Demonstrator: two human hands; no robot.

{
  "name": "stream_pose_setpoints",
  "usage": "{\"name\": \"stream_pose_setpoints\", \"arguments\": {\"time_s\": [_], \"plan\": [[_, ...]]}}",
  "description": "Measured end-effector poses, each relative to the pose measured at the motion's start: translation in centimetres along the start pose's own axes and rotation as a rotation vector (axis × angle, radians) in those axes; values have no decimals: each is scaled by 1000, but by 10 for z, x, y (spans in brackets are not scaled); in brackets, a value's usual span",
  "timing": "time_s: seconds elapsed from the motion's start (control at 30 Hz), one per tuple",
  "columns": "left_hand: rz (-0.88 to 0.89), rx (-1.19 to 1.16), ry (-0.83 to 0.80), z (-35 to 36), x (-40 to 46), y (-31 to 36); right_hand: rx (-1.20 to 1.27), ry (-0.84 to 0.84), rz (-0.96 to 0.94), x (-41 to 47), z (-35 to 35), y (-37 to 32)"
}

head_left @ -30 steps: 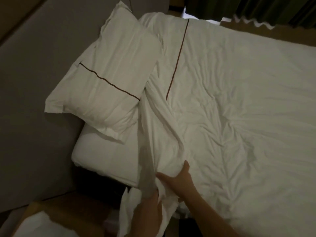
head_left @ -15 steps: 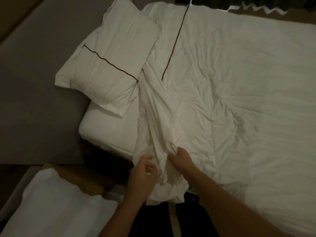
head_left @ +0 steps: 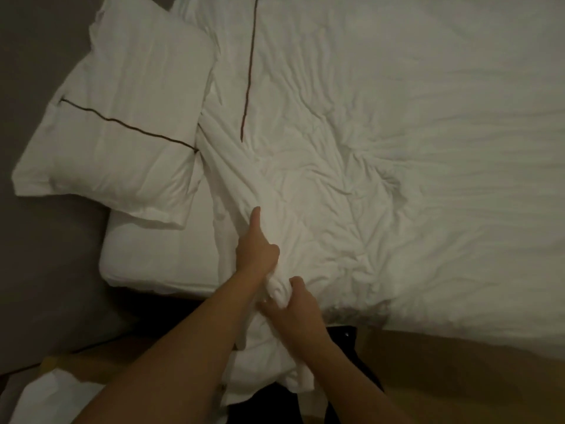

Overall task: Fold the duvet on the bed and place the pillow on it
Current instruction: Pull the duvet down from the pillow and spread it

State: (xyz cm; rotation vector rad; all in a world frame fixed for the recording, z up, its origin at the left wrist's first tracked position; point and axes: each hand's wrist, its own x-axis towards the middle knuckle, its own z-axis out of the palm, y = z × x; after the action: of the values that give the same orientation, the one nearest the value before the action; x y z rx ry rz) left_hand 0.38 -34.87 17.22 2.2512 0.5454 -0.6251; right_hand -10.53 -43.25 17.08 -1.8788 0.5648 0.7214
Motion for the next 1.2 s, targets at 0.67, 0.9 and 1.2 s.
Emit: {"name": "stream_pose_setpoints", "arguments": {"time_s": [0.67,0.9,1.2], "plan": [[453,383,14,77,-93,126,442,-178,65,-79,-134,48],[757,608,-107,231,-182,232,633,-72,68,-134,-286,143],[595,325,-545,380,-175,213,505,68,187,-96,-348,302]]}}
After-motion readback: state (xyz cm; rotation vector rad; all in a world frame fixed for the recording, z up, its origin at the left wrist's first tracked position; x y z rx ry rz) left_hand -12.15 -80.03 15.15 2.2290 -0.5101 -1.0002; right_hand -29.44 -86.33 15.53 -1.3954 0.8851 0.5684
